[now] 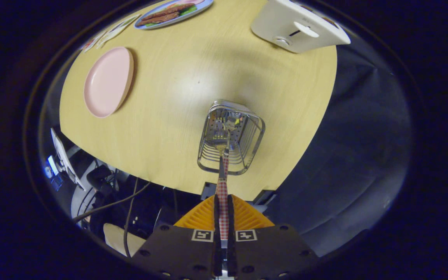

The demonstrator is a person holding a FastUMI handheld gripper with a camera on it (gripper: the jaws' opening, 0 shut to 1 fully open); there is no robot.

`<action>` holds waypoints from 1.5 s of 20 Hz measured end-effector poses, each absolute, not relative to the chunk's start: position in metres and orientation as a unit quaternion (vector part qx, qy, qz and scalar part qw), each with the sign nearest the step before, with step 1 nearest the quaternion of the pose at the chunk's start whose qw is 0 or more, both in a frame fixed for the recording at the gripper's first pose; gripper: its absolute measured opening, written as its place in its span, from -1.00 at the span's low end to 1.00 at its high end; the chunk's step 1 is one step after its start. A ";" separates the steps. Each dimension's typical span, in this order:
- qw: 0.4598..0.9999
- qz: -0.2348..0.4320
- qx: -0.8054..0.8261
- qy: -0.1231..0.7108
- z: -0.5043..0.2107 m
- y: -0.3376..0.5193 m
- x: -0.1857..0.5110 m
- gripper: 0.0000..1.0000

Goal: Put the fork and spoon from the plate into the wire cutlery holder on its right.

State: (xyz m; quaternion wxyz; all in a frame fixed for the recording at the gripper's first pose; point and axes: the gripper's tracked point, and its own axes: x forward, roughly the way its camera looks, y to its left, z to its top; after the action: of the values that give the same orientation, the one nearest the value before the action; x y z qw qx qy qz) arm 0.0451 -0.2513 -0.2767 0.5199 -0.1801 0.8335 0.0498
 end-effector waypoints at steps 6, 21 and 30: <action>0.518 0.043 -0.177 0.836 -0.291 -0.251 0.061 -0.82; 0.745 -0.014 -0.118 0.656 -0.276 -0.224 0.102 -0.38; 0.856 -0.035 -0.059 0.513 -0.217 -0.154 0.085 0.60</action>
State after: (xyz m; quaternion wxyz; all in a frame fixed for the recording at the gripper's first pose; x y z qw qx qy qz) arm 0.0851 -0.1543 -0.2166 0.8556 -0.0593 0.5130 -0.0354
